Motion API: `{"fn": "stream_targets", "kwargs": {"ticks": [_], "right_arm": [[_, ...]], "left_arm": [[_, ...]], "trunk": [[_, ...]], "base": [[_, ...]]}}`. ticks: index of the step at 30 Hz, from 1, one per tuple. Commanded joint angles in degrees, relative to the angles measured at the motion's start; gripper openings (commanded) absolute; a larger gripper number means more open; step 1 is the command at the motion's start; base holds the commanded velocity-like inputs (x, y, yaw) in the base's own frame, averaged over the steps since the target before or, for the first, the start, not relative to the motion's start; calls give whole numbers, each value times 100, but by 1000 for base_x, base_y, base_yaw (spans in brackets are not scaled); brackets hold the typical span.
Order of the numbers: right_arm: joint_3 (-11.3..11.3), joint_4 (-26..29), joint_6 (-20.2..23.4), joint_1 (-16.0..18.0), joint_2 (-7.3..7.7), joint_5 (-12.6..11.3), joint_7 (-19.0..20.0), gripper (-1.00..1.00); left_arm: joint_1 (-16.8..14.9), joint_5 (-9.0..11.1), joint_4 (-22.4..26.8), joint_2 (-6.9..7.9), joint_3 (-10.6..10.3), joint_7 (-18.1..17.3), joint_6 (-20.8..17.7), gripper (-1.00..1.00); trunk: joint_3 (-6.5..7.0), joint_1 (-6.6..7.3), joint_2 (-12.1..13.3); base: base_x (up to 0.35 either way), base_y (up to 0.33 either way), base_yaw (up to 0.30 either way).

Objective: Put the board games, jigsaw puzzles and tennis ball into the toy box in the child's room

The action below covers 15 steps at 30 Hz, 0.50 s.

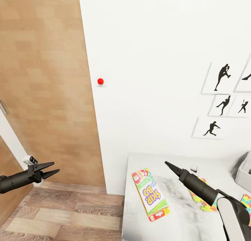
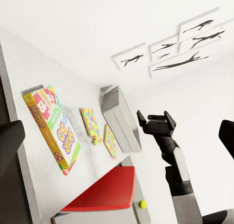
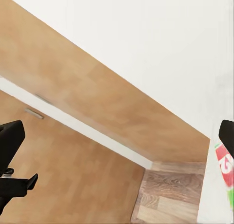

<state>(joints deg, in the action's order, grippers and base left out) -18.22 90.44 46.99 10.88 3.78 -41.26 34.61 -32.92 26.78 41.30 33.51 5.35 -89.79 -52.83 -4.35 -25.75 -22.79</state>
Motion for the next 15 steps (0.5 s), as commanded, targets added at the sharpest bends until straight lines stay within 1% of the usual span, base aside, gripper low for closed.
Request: {"fn": "stream_targets", "kwargs": {"ticks": [1, 2, 3, 4, 5, 6, 7, 8, 9, 10, 12, 13, 15], "right_arm": [[9, 1, 42, 14, -2, 6, -87, 100], [68, 1, 53, 32, -3, 39, -342, 100], [111, 1, 57, 44, -4, 55, -501, 100], [214, 3, 63, 75, -5, 78, -870, 100], [272, 3, 65, 97, -6, 84, -1073, 100], [396, 3, 68, 149, -7, 93, -1500, 100], [469, 5, 69, 176, -7, 97, -1725, 100], [624, 8, 69, 229, -9, 101, -2180, 100], [710, 8, 68, 256, -11, 103, -2408, 100], [904, 8, 65, 312, -13, 105, -2863, 100], [1119, 5, 62, 370, -15, 102, -3310, 100], [1334, -12, 65, 438, -16, 79, -3736, 100], [1529, -35, 68, 524, -16, 59, -4110, 100]], "left_arm": [[-4, -1, 1, 1, -4, -21, -61, 100], [-4, -3, 1, 0, -6, -21, -61, 100], [-4, -3, 1, -1, -6, -21, -61, 100], [-4, -4, 1, -1, -7, -21, -61, 100], [-4, -5, 1, -2, -7, -21, -61, 100], [-4, -5, 1, -2, -7, -21, -61, 100], [-4, -6, 1, -2, -7, -21, -61, 100], [-4, -6, 1, -2, -8, -21, -61, 100], [-4, -8, 1, -2, -8, -21, -61, 100], [-4, -9, 1, -2, -8, -21, -61, 100], [-4, -11, 1, -2, -8, -21, -61, 100], [-4, -13, 1, -3, -8, -21, -61, 100], [-4, -13, 1, -3, -10, -21, -61, 100]], "trunk": [[-13, -4, -13], [-13, -4, -13], [-13, -4, -13], [-13, -4, -13], [-13, -4, -13], [-13, -4, -13], [-13, -4, -13], [-13, -4, -13], [-13, -4, -13], [-13, -4, -13], [-13, -4, -13], [-13, -4, -13], [-13, -4, -13]], "base": [[0, 0, 0], [0, 0, 0], [0, 0, 0], [0, 0, 0], [0, 0, 0], [0, 0, 0], [0, 0, 0], [0, 0, 0], [0, 0, 0], [0, 0, 0], [0, 0, 0], [0, 0, 0], [0, -3, 0]]}}
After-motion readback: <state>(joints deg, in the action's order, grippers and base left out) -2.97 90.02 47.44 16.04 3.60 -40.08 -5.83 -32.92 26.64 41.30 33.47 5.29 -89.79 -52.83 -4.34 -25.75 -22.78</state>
